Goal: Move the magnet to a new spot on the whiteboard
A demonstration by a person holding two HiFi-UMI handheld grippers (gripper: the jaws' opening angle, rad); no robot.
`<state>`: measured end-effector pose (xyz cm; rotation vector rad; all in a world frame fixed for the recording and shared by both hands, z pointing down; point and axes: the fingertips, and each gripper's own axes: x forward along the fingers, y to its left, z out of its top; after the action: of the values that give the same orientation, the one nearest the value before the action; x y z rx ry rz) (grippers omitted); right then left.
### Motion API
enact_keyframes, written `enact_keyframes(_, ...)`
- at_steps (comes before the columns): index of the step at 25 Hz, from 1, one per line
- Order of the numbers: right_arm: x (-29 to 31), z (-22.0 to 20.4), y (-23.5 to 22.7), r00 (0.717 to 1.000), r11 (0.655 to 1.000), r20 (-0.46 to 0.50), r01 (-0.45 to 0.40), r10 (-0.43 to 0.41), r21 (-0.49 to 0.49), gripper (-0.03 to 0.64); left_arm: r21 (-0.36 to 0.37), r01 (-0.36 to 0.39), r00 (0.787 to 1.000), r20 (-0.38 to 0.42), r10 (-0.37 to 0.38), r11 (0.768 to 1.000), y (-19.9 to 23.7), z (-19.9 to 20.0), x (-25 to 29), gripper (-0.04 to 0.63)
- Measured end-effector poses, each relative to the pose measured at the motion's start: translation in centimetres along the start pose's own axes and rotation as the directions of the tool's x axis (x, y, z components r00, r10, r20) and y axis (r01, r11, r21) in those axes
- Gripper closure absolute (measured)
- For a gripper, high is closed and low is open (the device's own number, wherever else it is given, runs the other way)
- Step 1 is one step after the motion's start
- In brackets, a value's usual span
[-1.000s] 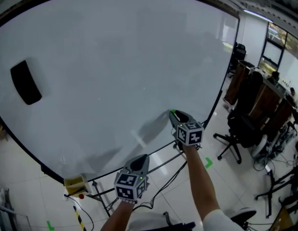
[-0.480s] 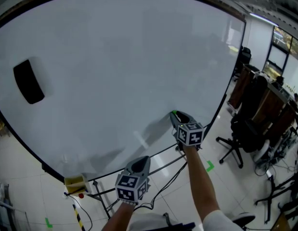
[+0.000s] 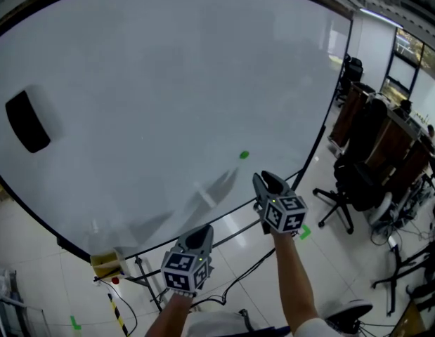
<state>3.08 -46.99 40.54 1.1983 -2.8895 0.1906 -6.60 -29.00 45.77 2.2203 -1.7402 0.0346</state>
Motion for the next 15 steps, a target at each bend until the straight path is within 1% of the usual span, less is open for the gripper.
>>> enact_keyframes(1,-1.4,-0.3,-0.1,1.000,1.000,0.012,-0.002,0.002,0.021,0.533,0.000,0.001,1.000,-0.006,-0.001,1.000,-0.4,-0.2,0.0,0.598)
enact_keyframes(2,-2.8,-0.7,-0.2,1.000,0.999,0.021,-0.001,0.001,0.041,0.598,-0.002,0.001,1.000,-0.010,-0.001,1.000,-0.8,-0.5,-0.1,0.598)
enact_keyframes(3,-4.1,-1.2,-0.4,1.000,0.998,0.027,0.001,-0.002,0.058,0.617,-0.004,0.000,1.000,-0.015,0.000,1.000,-1.2,-0.8,0.0,0.598)
enact_keyframes(6,-7.9,-3.5,-0.9,1.000,0.994,0.013,0.019,-0.021,0.107,0.617,-0.005,-0.002,0.999,-0.041,0.001,1.000,-2.7,-2.3,0.1,0.598)
enact_keyframes(9,-11.7,-7.3,-1.5,0.998,0.986,-0.040,0.059,-0.053,0.156,0.618,-0.009,0.019,0.996,-0.089,-0.019,1.000,-4.6,-4.4,0.7,0.598)
enact_keyframes(12,-15.5,-11.7,-1.5,0.991,0.974,-0.106,0.098,-0.078,0.206,0.617,-0.006,0.067,0.988,-0.140,-0.067,0.998,-6.8,-6.6,0.9,0.598)
enact_keyframes(15,-19.1,-15.3,-1.2,0.982,0.958,-0.156,0.147,-0.110,0.245,0.617,-0.005,0.125,0.978,-0.167,-0.124,0.992,-9.1,-8.0,0.4,0.598)
